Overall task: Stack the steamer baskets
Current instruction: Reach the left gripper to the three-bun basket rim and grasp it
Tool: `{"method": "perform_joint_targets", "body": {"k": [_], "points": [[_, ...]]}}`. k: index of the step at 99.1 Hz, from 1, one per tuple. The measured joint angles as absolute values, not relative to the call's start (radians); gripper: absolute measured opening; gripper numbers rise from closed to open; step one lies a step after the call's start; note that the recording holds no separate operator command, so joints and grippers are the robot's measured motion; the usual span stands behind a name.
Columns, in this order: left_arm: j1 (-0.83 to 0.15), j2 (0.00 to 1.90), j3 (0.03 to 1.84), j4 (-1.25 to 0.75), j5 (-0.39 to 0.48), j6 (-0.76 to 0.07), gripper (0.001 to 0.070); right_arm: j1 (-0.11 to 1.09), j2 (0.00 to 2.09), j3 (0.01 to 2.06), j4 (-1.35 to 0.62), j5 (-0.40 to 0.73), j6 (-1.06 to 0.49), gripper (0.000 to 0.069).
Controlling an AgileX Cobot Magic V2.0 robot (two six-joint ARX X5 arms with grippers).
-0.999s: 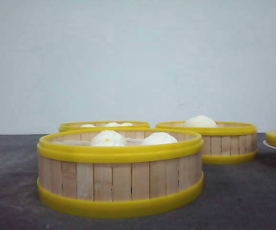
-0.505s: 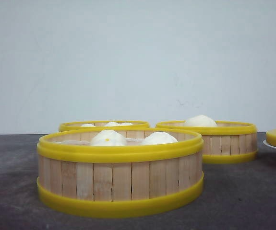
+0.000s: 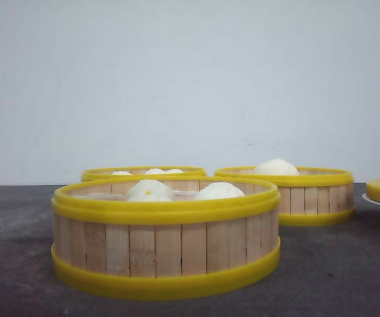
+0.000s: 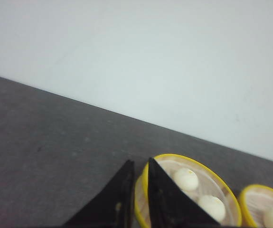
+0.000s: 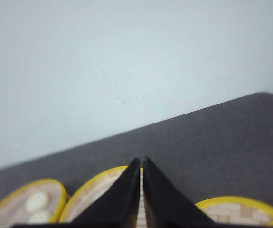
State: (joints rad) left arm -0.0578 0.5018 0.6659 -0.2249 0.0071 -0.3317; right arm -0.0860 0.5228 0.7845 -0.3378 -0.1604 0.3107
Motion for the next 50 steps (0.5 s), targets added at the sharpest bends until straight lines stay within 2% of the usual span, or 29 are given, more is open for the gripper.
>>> {"method": "perform_joint_targets", "body": {"k": [6,10,14,22,28,36,50], "points": [[-0.062,0.556,0.725,-0.258,0.012,-0.324,0.0031,-0.086,0.561,0.833,-0.387,-0.176,0.279,0.002],[-0.065,0.585,0.748,-0.26,0.015,-0.321,0.0049,-0.084,0.579,0.85,-0.406,-0.193,0.264,0.0067],[-0.067,0.605,0.759,-0.257,0.016,-0.315,0.0089,-0.078,0.592,0.855,-0.413,-0.207,0.255,0.0157],[-0.074,0.638,0.76,-0.254,0.022,-0.298,0.0213,-0.065,0.608,0.855,-0.427,-0.214,0.246,0.0391],[-0.082,0.661,0.76,-0.247,0.025,-0.276,0.0279,-0.056,0.617,0.855,-0.43,-0.214,0.242,0.0492],[-0.094,0.693,0.76,-0.236,0.025,-0.249,0.03,-0.044,0.619,0.855,-0.429,-0.214,0.239,0.0537],[-0.128,0.804,0.767,-0.202,0.025,-0.204,0.03,-0.027,0.64,0.855,-0.406,-0.215,0.239,0.0553]]}}
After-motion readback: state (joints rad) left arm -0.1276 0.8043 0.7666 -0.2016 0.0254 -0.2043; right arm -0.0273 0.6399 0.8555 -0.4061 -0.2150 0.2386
